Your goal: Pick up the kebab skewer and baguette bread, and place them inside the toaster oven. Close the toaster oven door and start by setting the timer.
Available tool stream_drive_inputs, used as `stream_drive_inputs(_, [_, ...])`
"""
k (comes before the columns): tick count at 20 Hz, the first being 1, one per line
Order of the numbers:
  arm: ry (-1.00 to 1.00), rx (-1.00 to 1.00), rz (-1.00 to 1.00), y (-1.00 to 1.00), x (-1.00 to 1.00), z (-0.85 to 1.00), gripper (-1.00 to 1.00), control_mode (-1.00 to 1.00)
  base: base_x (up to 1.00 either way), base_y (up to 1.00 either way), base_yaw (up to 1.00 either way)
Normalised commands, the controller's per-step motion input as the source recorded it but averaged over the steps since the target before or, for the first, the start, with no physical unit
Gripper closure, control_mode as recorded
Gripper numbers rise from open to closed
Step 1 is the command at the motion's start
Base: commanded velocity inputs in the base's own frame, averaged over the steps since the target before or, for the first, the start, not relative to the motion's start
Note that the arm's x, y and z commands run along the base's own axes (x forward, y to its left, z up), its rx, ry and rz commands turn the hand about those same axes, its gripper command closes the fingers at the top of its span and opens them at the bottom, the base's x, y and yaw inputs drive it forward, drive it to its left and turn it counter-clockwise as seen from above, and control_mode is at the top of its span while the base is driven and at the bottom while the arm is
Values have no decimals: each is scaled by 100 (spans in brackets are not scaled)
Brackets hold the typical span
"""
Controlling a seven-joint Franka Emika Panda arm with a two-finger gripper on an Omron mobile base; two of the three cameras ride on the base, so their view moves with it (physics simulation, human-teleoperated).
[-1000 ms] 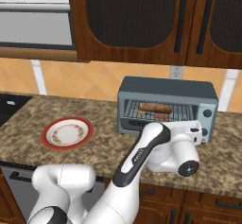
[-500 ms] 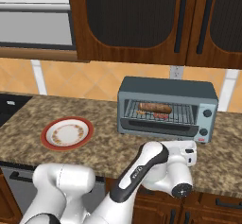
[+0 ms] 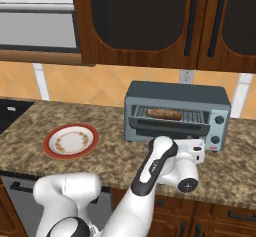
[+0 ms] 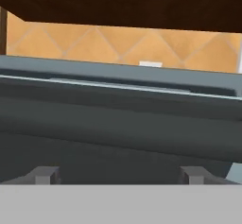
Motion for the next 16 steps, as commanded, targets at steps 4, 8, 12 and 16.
stream_drive_inputs(4, [-7,0,1,0,32,0,-100,-100,0,0,0])
stream_drive_inputs(8, [-2,0,2,0,43,-1,-100,-100,0,0,0])
stream_drive_inputs(12, [0,0,3,0,47,-2,-100,-100,0,0,0])
stream_drive_inputs(16, [2,0,0,0,38,0,-100,-100,0,0,0])
